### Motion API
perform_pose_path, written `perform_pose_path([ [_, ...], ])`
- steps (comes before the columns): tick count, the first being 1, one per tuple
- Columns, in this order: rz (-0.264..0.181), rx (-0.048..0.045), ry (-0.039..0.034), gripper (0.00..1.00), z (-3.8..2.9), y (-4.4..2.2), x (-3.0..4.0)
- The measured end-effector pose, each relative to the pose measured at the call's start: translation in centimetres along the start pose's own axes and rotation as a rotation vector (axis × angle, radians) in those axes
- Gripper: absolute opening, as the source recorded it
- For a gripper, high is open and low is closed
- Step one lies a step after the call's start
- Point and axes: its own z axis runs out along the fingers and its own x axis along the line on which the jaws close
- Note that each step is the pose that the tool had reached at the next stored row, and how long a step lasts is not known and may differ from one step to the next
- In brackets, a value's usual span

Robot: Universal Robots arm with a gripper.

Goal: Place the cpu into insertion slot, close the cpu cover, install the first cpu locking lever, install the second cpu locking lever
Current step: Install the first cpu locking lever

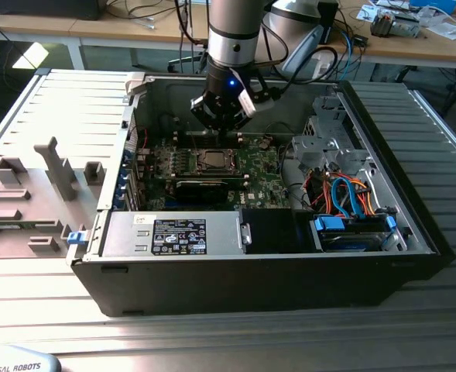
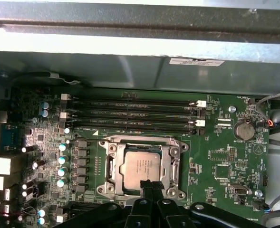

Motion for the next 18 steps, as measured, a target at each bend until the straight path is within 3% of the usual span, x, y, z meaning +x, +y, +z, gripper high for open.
perform_pose_path([
  [1, -0.004, -0.0007, -0.0001, 0.11, 0.01, 0.01, 0.0],
  [2, -0.004, -0.0083, -0.0005, 0.11, 0.0, -0.01, -0.01],
  [3, -0.005, -0.0235, -0.0015, 0.11, 0.0, 0.0, 0.0],
  [4, -0.005, -0.0306, -0.002, 0.11, 0.0, 0.0, 0.0],
  [18, -0.005, -0.0302, -0.0018, 0.11, -0.05, -0.02, 0.15],
])
